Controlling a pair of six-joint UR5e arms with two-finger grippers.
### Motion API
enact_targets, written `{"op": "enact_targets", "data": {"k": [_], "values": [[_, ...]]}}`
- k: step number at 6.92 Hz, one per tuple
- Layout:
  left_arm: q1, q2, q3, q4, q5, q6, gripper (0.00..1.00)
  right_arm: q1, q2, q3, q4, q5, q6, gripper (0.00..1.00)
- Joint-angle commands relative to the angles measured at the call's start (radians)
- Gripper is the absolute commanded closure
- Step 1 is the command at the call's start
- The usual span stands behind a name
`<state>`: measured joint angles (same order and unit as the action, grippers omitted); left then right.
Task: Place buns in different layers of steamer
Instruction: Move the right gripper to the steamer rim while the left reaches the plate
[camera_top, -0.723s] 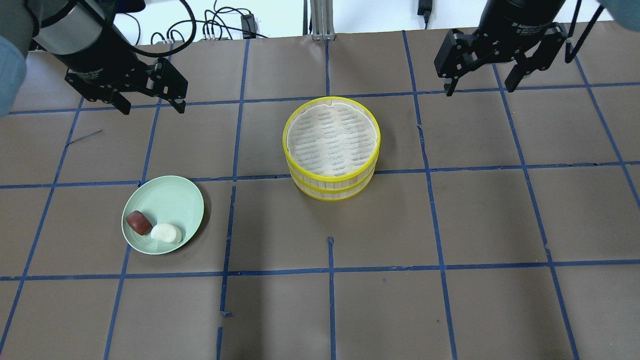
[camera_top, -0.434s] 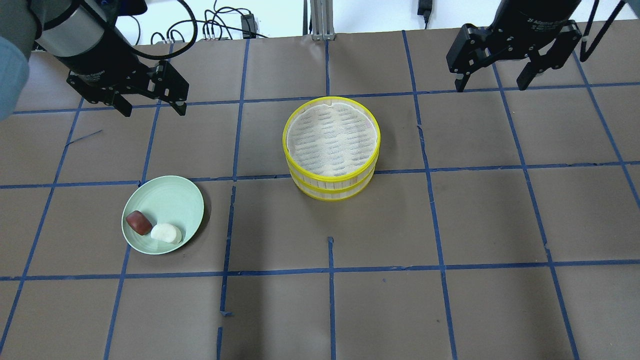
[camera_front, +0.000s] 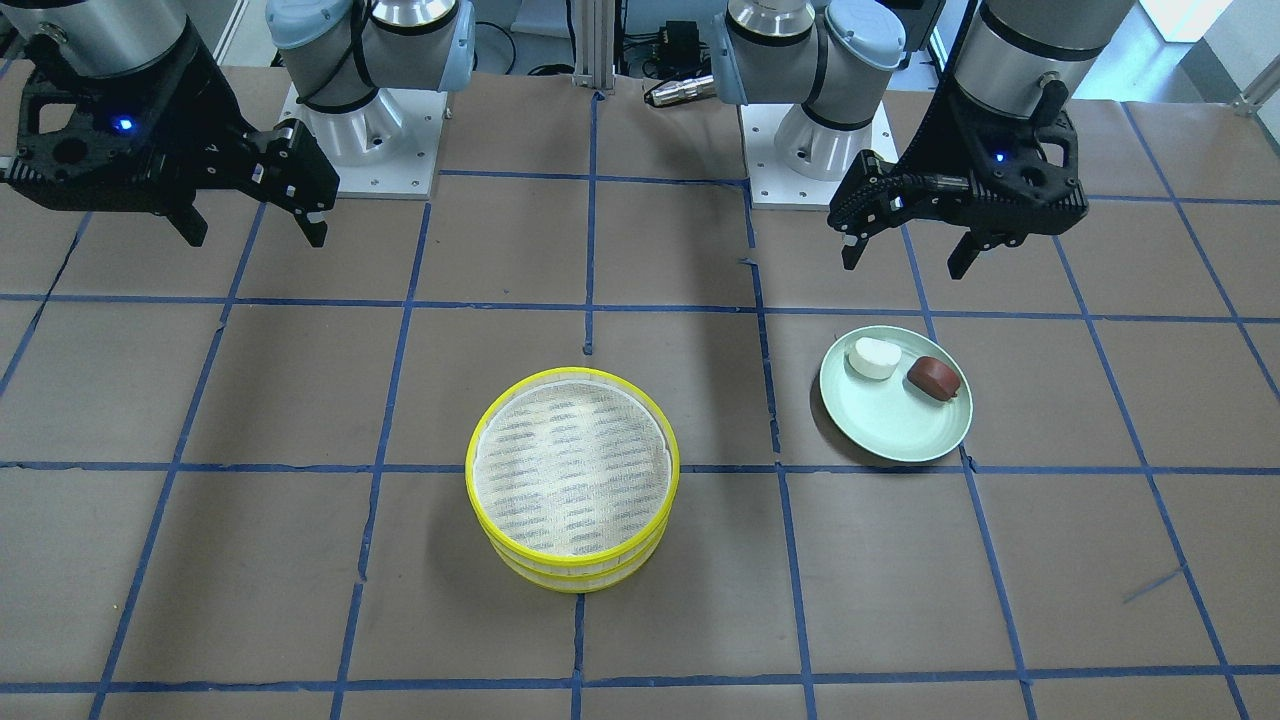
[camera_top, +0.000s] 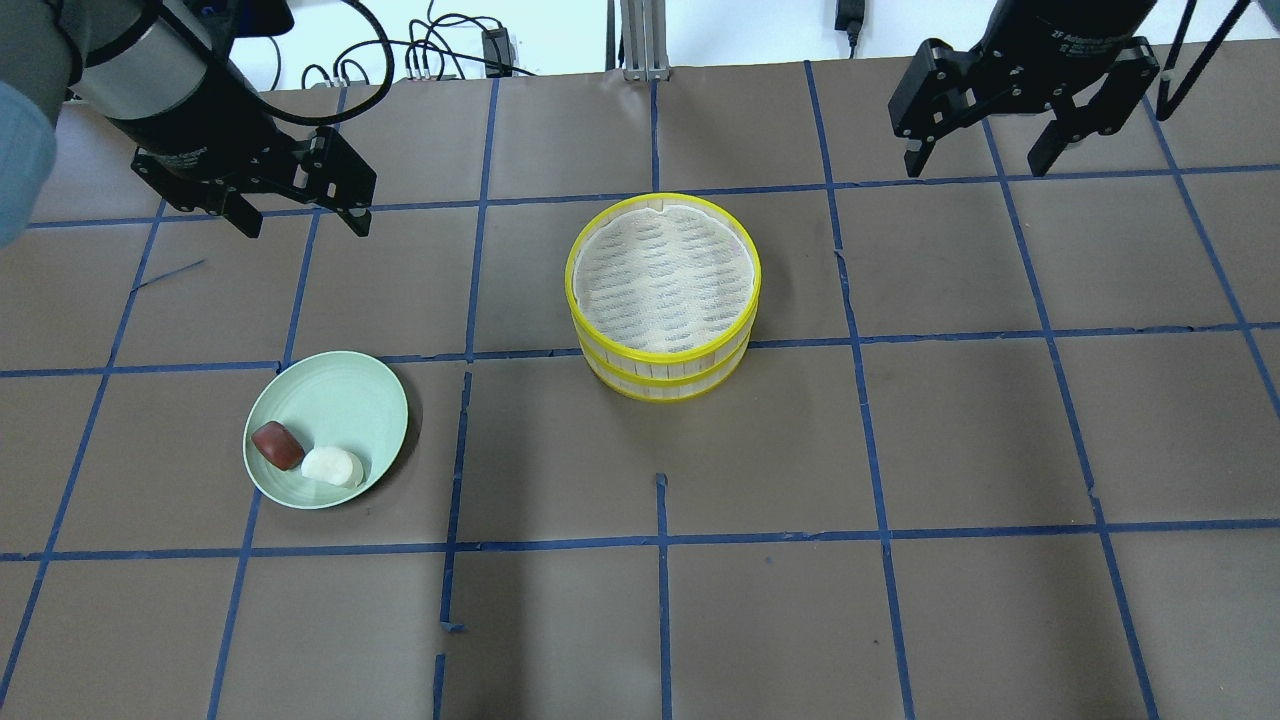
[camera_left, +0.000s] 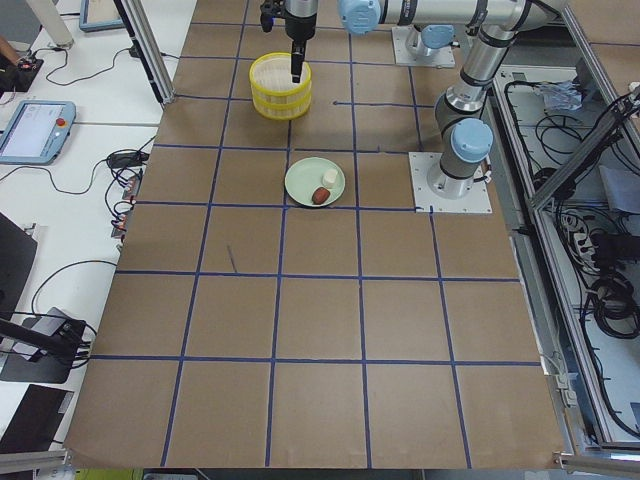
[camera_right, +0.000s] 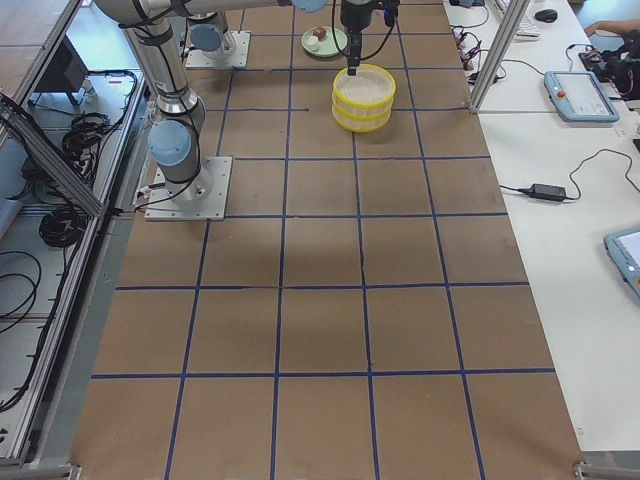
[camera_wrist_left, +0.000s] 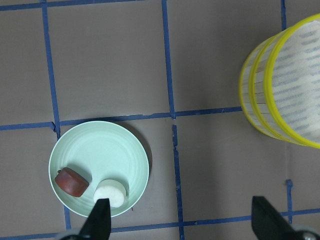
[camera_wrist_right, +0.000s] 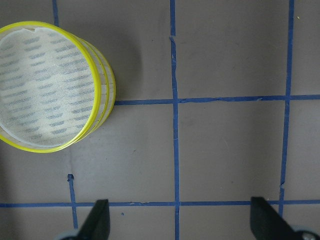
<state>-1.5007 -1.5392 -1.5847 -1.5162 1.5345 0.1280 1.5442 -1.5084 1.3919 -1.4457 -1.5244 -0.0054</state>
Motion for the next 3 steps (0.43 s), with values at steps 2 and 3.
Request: {"op": "enact_targets", "data": {"k": [2, 3], "values": [[0.039, -0.037, -0.064, -0.002, 0.022, 0.088, 0.00, 0.164, 0.170, 0.022, -0.218, -0.014, 0.094, 0.00], [0.048, -0.062, -0.146, 0.069, 0.023, 0.097, 0.00, 0.207, 0.215, 0.048, -0.302, -0.028, 0.131, 0.00]]}}
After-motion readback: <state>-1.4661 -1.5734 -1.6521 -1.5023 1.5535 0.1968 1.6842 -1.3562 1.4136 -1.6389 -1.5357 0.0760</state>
